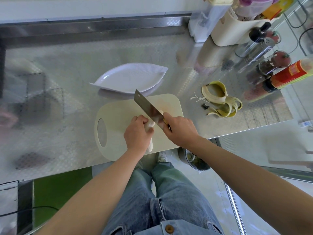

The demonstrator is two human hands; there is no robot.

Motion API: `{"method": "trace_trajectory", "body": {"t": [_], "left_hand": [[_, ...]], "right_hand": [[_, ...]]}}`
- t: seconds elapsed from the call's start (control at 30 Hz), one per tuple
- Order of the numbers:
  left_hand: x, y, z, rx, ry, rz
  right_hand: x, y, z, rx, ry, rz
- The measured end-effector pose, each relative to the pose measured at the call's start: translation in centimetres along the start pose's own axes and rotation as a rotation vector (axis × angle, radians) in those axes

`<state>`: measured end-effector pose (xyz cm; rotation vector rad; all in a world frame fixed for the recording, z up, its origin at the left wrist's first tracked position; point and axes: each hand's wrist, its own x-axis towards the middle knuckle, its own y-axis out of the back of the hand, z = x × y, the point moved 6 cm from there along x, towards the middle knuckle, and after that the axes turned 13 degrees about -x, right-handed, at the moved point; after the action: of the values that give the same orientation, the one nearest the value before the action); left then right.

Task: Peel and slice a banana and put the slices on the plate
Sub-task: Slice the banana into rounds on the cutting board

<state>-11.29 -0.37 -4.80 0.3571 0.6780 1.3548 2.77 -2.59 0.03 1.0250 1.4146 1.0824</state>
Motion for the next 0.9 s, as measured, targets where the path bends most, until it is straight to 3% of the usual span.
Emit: {"method": "trace_trajectory", "body": {"t": [0.37, 0.7, 0.9], "left_hand": [[0.0, 0.0, 0.0, -0.011, 0.009, -0.011], [0.0, -0.1, -0.2, 0.008, 0.007, -0.009], [0.1, -0.1, -0.2, 0.010, 0.013, -0.004]], "right_hand": [[0.6, -2.3, -0.6, -0.045, -0.010, -0.087], [-0.1, 0.0, 0.1, 0.039, -0.030, 0.040], [0.1, 0.3, -0.1, 0.004, 0.000, 0.001]]}}
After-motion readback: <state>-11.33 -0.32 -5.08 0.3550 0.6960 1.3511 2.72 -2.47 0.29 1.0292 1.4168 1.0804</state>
